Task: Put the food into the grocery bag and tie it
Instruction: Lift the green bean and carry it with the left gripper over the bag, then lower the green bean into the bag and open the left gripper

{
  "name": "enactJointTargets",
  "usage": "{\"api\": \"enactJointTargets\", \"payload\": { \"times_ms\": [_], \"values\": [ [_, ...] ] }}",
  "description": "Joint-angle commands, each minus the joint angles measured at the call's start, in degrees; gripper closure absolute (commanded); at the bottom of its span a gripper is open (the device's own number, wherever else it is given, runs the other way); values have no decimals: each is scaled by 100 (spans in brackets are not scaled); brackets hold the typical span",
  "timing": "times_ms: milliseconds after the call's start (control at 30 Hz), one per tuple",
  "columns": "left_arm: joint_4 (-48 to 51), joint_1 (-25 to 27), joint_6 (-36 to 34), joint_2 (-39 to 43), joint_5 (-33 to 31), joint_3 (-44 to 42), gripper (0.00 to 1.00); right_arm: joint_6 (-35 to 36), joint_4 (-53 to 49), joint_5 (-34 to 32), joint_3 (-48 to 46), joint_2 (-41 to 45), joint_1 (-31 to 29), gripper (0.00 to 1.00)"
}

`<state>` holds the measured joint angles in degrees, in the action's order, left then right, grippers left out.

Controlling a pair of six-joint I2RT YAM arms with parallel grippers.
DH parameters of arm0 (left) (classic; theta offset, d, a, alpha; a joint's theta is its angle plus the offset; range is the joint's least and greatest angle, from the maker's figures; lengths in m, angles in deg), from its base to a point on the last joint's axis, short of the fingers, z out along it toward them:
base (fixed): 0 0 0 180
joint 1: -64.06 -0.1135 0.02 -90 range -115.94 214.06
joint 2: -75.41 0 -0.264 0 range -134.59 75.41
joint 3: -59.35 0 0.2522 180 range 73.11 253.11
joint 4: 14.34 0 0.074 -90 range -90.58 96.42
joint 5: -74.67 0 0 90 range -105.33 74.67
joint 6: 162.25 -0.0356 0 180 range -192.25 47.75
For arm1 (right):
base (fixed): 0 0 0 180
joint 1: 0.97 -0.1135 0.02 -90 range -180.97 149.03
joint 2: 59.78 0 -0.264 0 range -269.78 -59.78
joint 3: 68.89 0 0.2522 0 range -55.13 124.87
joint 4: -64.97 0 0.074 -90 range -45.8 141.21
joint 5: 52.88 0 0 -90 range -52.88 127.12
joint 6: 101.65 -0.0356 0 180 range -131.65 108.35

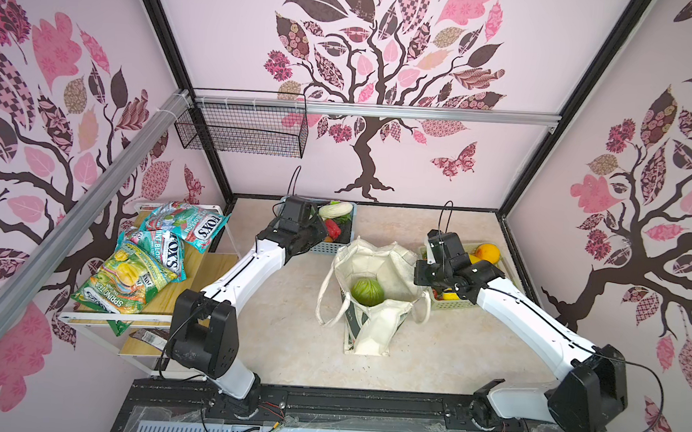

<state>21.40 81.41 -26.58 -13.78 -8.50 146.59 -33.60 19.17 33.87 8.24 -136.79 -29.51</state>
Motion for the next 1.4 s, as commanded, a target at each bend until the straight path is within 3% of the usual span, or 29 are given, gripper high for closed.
{"api": "enactJointTargets", "payload": {
  "times_ms": [0, 167, 833, 1000, 1367],
  "values": [
    [-89, 19, -154, 392, 289, -95, 98, -71, -65, 125, 227, -85, -80, 100],
    [33, 245, -322, 777, 395, -29, 97, -177, 74, 324, 285, -115, -85, 100],
    [854, 2414, -1318, 1570, 145, 147, 95, -274, 192, 248, 490, -270, -132, 100],
    [1137, 2676, -1567, 1689, 260, 49, 95, -272, 156, 186, 601, -261, -131, 100],
    [1733, 2687, -1935, 2096, 600, -344, 95, -336, 210, 245, 822, -410, -133, 100]
  ]
}}
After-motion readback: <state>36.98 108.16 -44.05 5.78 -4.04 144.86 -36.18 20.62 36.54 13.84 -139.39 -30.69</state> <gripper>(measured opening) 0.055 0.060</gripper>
